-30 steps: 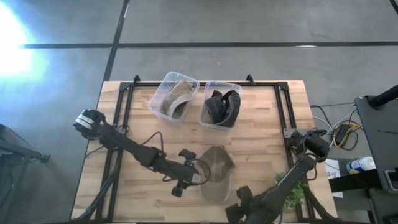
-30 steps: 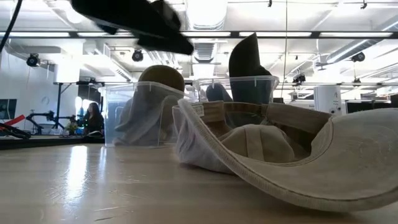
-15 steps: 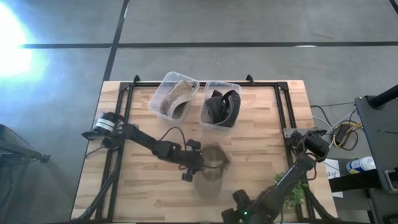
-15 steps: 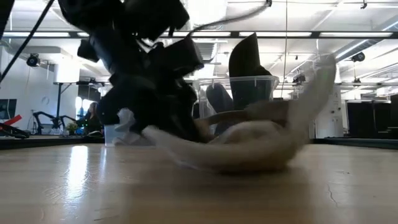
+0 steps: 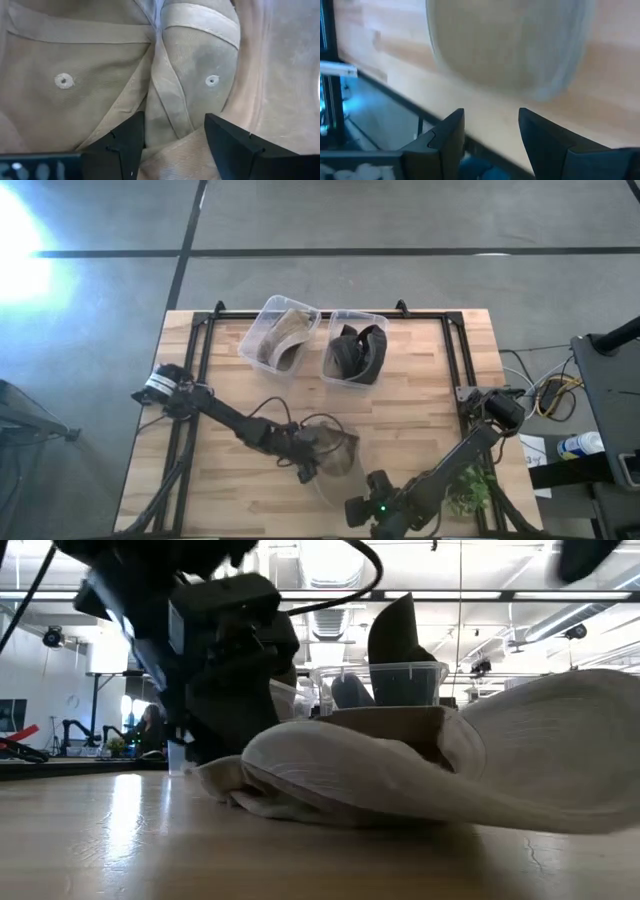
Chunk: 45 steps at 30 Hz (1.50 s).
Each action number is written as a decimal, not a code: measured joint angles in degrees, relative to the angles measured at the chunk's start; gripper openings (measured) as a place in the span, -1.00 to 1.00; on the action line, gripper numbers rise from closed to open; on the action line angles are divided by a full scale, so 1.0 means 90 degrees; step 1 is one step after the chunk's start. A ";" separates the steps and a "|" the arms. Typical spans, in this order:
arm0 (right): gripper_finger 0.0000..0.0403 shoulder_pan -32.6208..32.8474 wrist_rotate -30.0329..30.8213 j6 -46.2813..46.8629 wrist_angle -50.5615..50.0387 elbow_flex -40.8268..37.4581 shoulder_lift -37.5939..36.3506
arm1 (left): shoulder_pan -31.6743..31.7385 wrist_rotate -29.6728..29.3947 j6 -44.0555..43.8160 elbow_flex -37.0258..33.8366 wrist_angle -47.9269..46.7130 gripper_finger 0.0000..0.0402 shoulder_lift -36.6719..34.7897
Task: Pick & Place hat
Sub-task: Put the brown cap into the left transparent bin
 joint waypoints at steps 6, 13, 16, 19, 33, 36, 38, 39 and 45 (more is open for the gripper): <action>-0.09 -0.0014 0.0018 0.0254 -0.0420 -0.0104 0.0004 | -0.0356 -0.0765 -0.0692 0.0000 -0.0409 0.03 0.0005; -0.09 0.0019 -0.0006 0.0247 0.0190 -0.0506 0.0008 | -0.0437 -0.0886 -0.0956 -0.0101 -0.0332 0.03 -0.0009; -0.09 -0.0082 -0.0011 -0.0175 0.0947 -0.0773 0.0045 | -0.0434 -0.0857 -0.0976 -0.0100 -0.0097 0.03 0.0005; -0.09 -0.0171 -0.0009 -0.0218 0.1068 -0.1005 0.0167 | -0.0434 -0.0849 -0.1032 -0.0097 -0.0089 0.03 0.0005; -0.11 -0.0358 0.0361 -0.0412 0.1990 -0.1333 0.0263 | -0.0591 -0.0801 -0.1242 -0.0175 -0.0084 0.03 -0.0002; -0.19 -0.0427 0.0373 -0.0504 0.2021 -0.1331 0.0263 | -0.0595 -0.0718 -0.1266 -0.0177 0.0062 0.03 0.0003; -0.28 -0.0458 0.0368 -0.0633 0.2028 -0.1331 0.0263 | -0.0597 -0.0711 -0.1331 -0.0175 0.0087 0.03 0.0004; -0.34 -0.0474 0.0368 -0.0701 0.2027 -0.1333 0.0263 | -0.0601 -0.0701 -0.1366 -0.0175 0.0101 0.03 0.0005; -0.85 -0.0495 -0.0032 -0.1512 0.1992 -0.1220 0.0207 | -0.0630 -0.0664 -0.1389 -0.0187 -0.0002 0.03 -0.0145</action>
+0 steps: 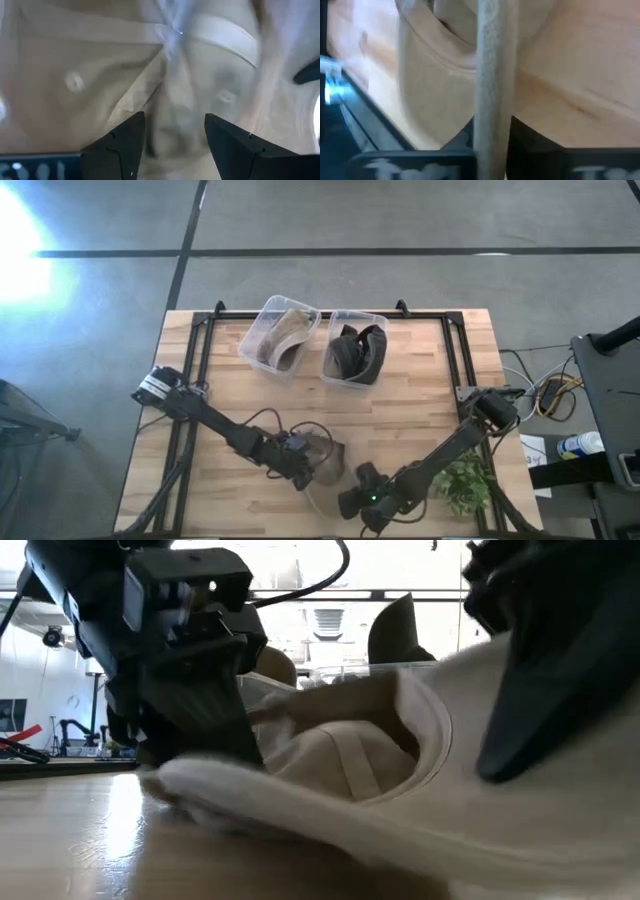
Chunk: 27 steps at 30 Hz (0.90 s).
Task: Pick & Place hat
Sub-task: Put the brown cap into the left transparent bin
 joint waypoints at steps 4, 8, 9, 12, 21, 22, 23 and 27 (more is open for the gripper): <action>-0.91 0.0050 -0.0289 -0.0569 -0.0893 0.0363 -0.0120 | 0.0032 0.0116 0.0009 -0.0015 -0.0295 0.03 -0.0574; -0.92 0.0056 -0.0307 -0.1463 -0.2990 0.1118 -0.0303 | 0.0058 0.0011 0.0599 -0.0012 -0.0437 0.03 -0.1585; -0.92 0.0052 -0.0236 -0.1788 -0.3558 0.1348 -0.0351 | 0.0054 0.0001 0.0782 -0.0012 -0.0447 0.03 -0.1876; -0.93 -0.0004 0.0227 -0.2996 -0.5038 0.2137 -0.0412 | 0.0000 -0.0007 0.1224 -0.0010 -0.0454 0.03 -0.2769; -0.93 -0.0765 0.1416 -0.7470 -0.6206 0.4318 -0.0412 | -0.0151 -0.0001 0.1630 -0.0012 -0.1480 0.03 -0.5117; -0.93 -0.0882 0.1591 -0.7746 -0.6327 0.4492 -0.0412 | -0.0151 0.0000 0.1624 -0.0012 -0.1683 0.03 -0.5357; -0.93 -0.1000 0.1813 -0.7946 -0.6510 0.4665 -0.0412 | -0.0151 0.0002 0.1642 -0.0012 -0.1862 0.03 -0.5582; -0.93 -0.1580 0.2824 -0.8650 -0.7213 0.5284 -0.0412 | -0.0151 0.0013 0.1825 -0.0012 -0.2087 0.03 -0.6436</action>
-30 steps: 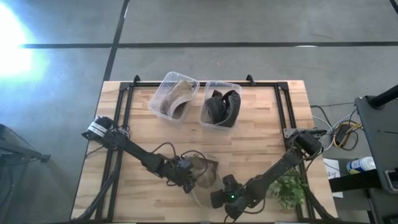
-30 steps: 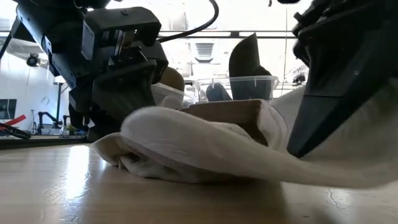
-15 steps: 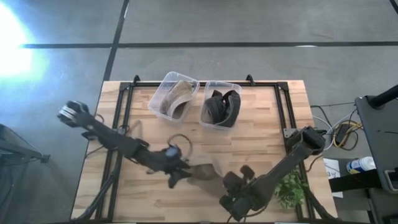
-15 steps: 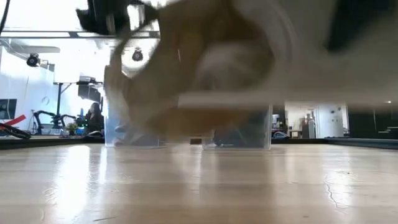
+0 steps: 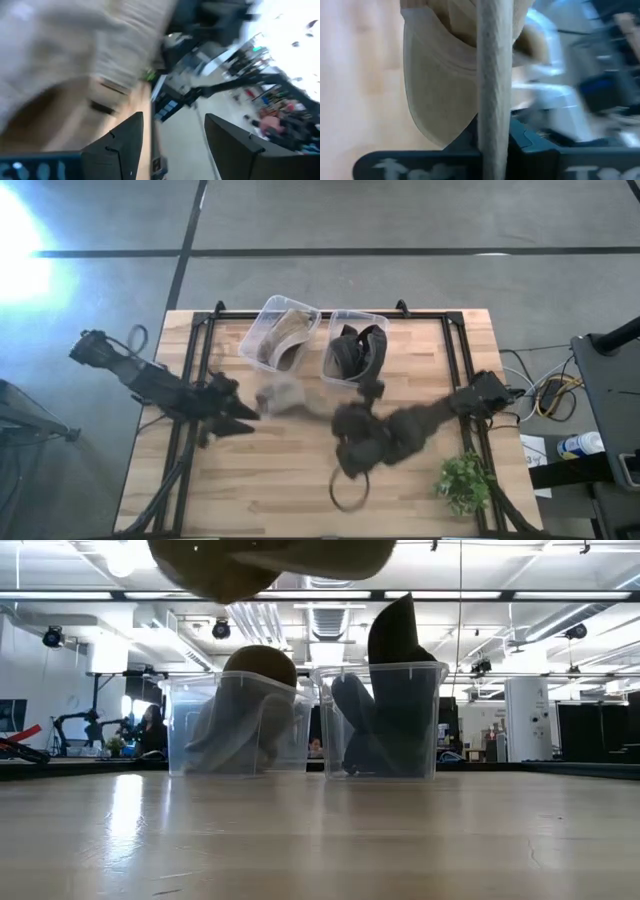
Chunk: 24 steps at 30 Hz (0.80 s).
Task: Pick & Place hat
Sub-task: Put the brown cap into the left transparent bin
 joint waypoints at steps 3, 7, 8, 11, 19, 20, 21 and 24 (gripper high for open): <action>-0.93 -0.0507 0.0656 -0.0501 -0.0274 0.0454 0.0000 | 0.0000 -0.0011 0.0414 0.0000 0.0126 0.03 -0.0502; -0.93 -0.1314 0.1251 -0.2019 -0.0100 0.1004 0.0000 | 0.0002 -0.0203 0.0880 0.0002 0.0391 0.03 -0.0841; -0.93 -0.1566 0.1263 -0.2505 -0.0003 0.1105 0.0000 | 0.0002 -0.0275 0.1025 0.0002 0.0462 0.03 -0.0877; -0.94 -0.2326 0.1265 -0.4258 0.0499 0.1293 0.0000 | 0.0002 -0.0542 0.1448 0.0002 0.0864 0.03 -0.0925; -0.94 -0.3859 0.0336 -0.9669 0.2711 0.0947 0.0002 | 0.0010 -0.1349 0.3040 0.0002 0.2123 0.03 -0.0910; -0.94 -0.3950 0.0182 -1.0161 0.2900 0.0815 0.0002 | 0.0010 -0.1508 0.3127 0.0005 0.2169 0.03 -0.0915; -0.94 -0.4024 0.0006 -1.0479 0.3037 0.0682 0.0002 | 0.0010 -0.1689 0.3202 0.0007 0.2166 0.03 -0.0918; -0.94 -0.4167 -0.0353 -1.0644 0.3096 0.0382 0.0010 | 0.0012 -0.2182 0.3405 0.0007 0.2134 0.03 -0.0923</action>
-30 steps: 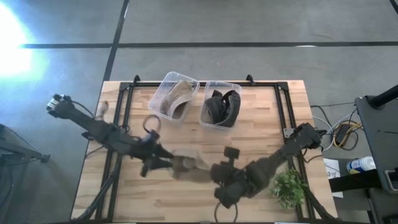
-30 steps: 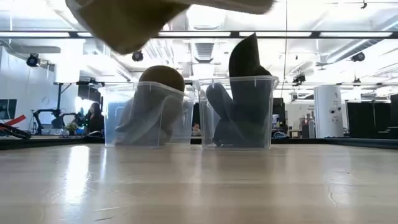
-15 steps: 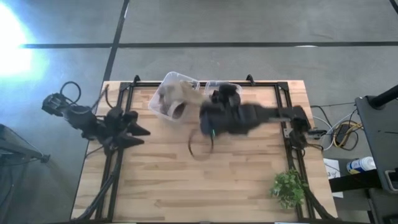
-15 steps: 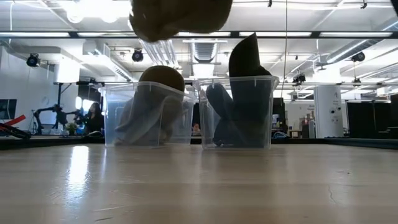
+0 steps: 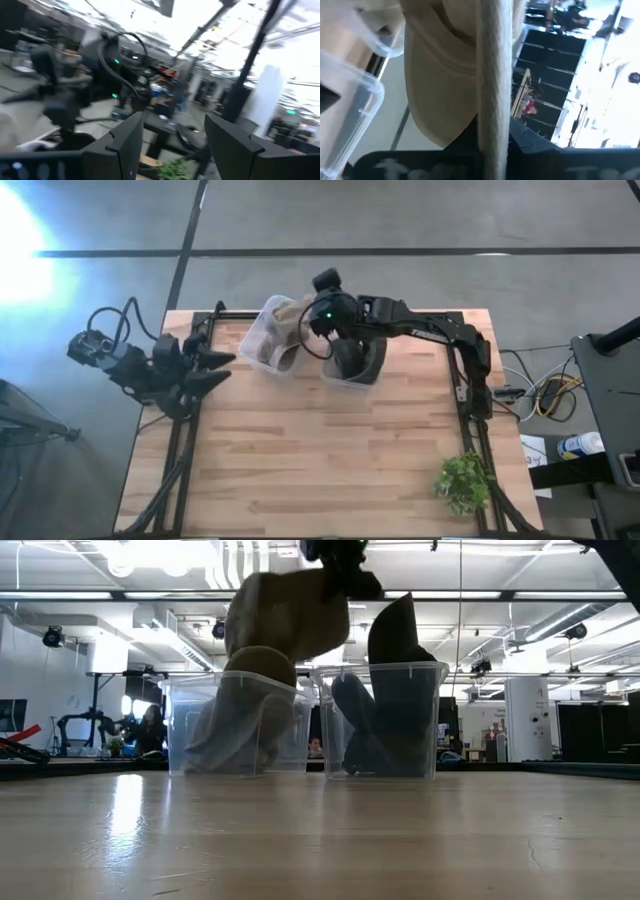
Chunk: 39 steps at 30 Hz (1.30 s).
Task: Pick & Place hat
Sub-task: Put the brown cap into the left transparent bin
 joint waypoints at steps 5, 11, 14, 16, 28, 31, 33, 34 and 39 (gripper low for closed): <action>-0.94 -0.0079 -0.0480 -0.1045 0.0718 -0.0841 -0.0007 | 0.0015 -0.0389 0.0096 0.0000 -0.0014 0.03 0.0054; -0.88 -0.0079 -0.0714 -0.2636 0.2933 -0.1868 0.0005 | 0.0012 -0.0386 0.0068 0.0000 -0.0024 0.03 0.0119; -0.83 -0.0185 -0.1287 -0.2923 0.3541 -0.2067 0.0005 | 0.0012 -0.0387 -0.0011 0.0000 -0.0016 0.03 0.0178; -0.81 -0.0242 -0.1671 -0.3154 0.3588 -0.2111 0.0000 | 0.0015 -0.0386 -0.0084 0.0000 -0.0016 0.03 0.0228; -0.79 -0.0438 -0.2019 -0.3367 0.4447 -0.2207 0.0840 | 0.0063 -0.0673 -0.0745 0.0000 0.0093 0.03 0.0950; -0.79 -0.0457 -0.2286 -0.3370 0.4500 -0.2131 0.1040 | 0.0066 -0.0673 -0.0785 0.0000 0.0329 0.03 0.1123; -0.79 -0.0460 -0.2423 -0.3370 0.4510 -0.2025 0.1143 | 0.0070 -0.0671 -0.0790 0.0000 0.0414 0.03 0.1205; -0.79 -0.0460 -0.2450 -0.3368 0.4508 -0.1984 0.1183 | 0.0073 -0.0672 -0.0790 0.0000 0.0431 0.03 0.1239; -0.79 -0.0458 -0.2855 -0.2890 0.4539 -0.1937 0.1243 | 0.0080 -0.0671 -0.0855 0.0000 0.0440 0.03 0.1295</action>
